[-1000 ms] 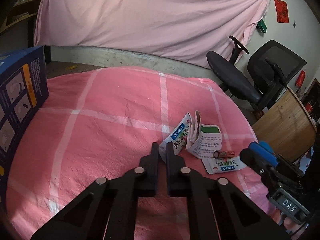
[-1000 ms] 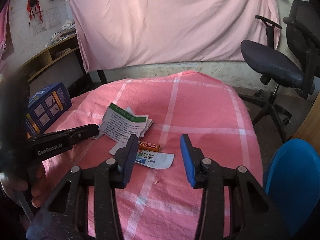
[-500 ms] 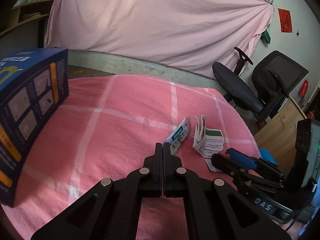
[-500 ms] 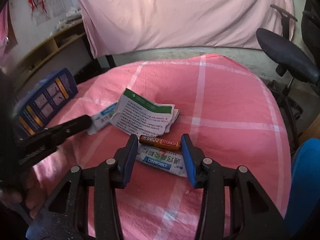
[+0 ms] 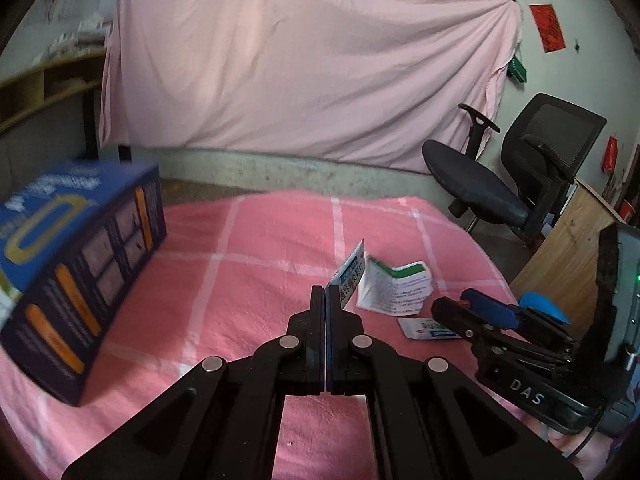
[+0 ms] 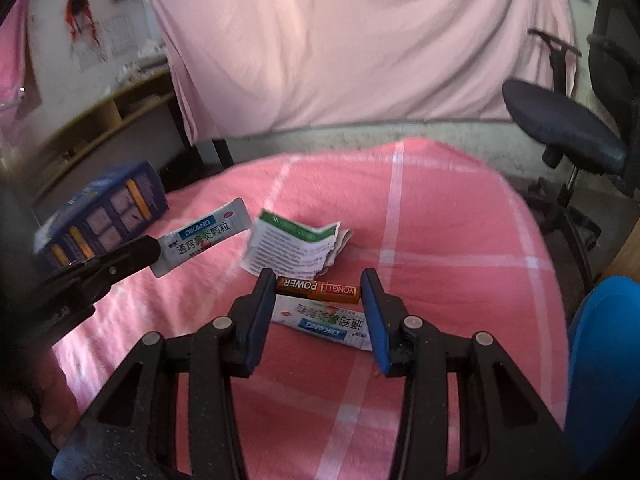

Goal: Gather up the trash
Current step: 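Grasp the white toothpaste tube with the left tool while the right tool grasps the orange battery, then carry tube and battery to the blue basin and open both tools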

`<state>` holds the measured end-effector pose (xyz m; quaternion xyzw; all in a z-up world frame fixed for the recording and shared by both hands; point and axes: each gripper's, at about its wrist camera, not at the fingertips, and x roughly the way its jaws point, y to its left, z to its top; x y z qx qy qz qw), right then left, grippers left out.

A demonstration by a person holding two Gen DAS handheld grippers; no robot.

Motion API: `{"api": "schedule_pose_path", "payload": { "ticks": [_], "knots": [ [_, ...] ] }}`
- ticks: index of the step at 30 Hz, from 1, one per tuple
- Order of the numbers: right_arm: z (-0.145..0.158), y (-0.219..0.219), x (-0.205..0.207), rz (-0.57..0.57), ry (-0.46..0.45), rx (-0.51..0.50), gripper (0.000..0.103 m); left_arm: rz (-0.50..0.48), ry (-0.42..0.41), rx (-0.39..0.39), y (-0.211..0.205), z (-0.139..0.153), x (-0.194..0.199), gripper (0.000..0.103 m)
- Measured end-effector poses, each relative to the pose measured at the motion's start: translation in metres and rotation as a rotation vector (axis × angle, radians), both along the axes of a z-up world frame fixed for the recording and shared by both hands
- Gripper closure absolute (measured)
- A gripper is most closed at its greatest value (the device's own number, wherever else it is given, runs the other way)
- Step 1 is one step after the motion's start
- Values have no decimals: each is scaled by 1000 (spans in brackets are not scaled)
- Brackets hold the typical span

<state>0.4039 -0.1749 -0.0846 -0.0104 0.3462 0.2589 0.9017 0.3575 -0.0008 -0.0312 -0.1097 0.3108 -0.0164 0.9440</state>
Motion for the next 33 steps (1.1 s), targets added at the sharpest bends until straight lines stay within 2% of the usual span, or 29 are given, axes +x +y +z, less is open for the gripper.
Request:
{"api": "schedule_pose_path", "payload": {
  "ticks": [3,4,5,6,10,11,15,19,20,22,28,33],
  "knots": [
    [13,-5,-18,-5,-99,24,34,0,-43,25,-8,12,-9,103],
    [23,-12,-29,-18,-169,44,34,-2,-60,35,-11,16,-12,103],
    [28,-16,-34,-26,-201,56,34,-7,-83,46,-15,22,-16,103],
    [28,-16,-34,-26,-201,56,34,-11,-99,53,-19,24,-19,103],
    [55,-43,-55,-77,-330,135,34,-32,-185,92,-38,38,-31,103],
    [55,-43,-55,-77,-330,135,34,-38,-211,100,-44,42,-34,103],
    [83,-77,-82,-149,-474,168,34,-63,-306,123,-66,55,-44,103],
    [93,-97,-93,-200,-523,176,34,-113,-360,130,-92,69,-46,103],
    [97,-116,-95,-246,-536,193,34,-132,-363,128,-100,71,-45,103],
    [98,-125,-95,-267,-536,203,34,-155,-371,122,-113,76,-41,103],
    [99,-193,-103,-446,-540,235,34,-232,-386,108,-157,85,-38,103],
    [96,-219,-111,-515,-520,215,34,-294,-375,88,-189,86,-33,103]
  ]
}}
